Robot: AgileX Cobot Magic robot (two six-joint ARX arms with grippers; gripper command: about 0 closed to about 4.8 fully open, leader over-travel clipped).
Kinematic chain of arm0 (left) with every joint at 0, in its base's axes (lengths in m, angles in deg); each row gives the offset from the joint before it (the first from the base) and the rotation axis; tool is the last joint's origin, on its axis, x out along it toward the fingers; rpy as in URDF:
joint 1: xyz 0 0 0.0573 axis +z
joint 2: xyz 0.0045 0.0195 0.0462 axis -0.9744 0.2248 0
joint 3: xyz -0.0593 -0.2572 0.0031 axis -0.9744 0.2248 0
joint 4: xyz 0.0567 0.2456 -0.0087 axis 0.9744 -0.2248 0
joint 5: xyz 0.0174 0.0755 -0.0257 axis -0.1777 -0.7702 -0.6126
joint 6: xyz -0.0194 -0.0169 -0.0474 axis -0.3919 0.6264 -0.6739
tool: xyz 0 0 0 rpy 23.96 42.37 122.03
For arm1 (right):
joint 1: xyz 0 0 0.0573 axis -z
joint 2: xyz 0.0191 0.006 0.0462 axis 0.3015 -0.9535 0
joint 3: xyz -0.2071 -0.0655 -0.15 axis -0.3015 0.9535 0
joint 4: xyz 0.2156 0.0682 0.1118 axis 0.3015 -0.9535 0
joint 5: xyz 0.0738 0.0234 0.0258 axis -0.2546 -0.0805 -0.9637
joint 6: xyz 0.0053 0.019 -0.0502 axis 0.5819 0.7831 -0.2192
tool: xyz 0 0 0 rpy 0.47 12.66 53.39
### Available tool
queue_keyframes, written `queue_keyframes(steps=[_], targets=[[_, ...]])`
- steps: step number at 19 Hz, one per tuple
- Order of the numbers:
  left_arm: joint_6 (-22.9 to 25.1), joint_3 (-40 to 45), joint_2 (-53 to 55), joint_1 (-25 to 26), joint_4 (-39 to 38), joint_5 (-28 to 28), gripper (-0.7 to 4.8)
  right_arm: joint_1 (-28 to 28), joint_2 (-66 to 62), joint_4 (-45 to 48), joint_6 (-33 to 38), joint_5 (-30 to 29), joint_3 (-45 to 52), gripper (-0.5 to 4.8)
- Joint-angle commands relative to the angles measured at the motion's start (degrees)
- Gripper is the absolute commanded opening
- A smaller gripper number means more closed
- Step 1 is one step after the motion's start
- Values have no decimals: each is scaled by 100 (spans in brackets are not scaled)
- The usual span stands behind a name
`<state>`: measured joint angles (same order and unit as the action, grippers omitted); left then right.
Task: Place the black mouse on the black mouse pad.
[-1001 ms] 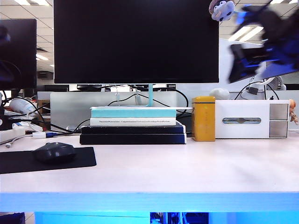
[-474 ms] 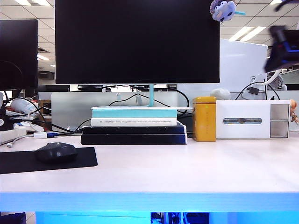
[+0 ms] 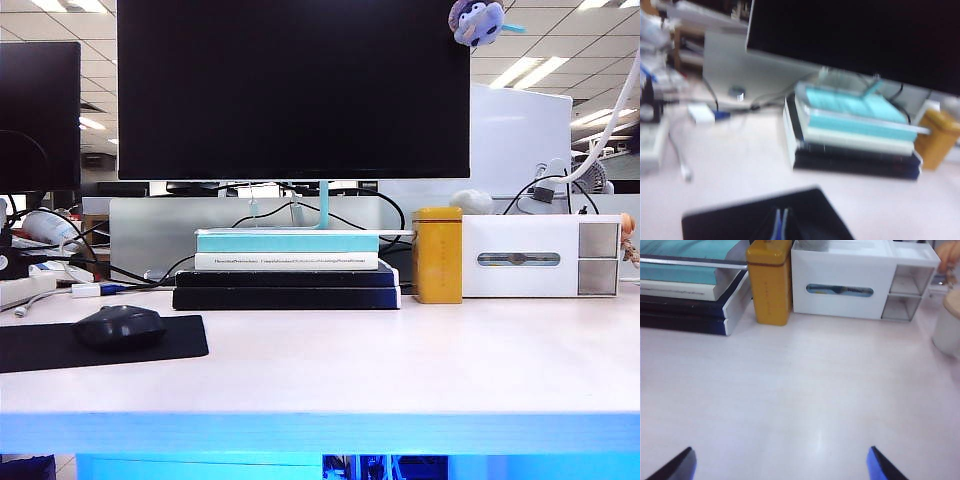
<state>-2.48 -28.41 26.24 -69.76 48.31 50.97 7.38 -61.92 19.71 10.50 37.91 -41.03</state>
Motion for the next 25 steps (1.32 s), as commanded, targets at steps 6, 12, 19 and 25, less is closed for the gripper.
queue_keyframes(steps=[6, 12, 19, 25], targets=[[-619, 968, -2146, -7, -887, 129, 28, -11, 2328, -817, 774, 109, 739, 479], [116, 1300, -2671, -72, -1480, -31, 83, -236, 2715, -590, 249, 76, 1506, 479], [754, 1303, -2671, -81, -1349, -35, 85, -396, 2717, -22, -730, 516, 1891, 479], [1217, 1300, -2671, -85, -1325, 170, 85, -404, 2717, -24, -909, 802, 1888, 479]])
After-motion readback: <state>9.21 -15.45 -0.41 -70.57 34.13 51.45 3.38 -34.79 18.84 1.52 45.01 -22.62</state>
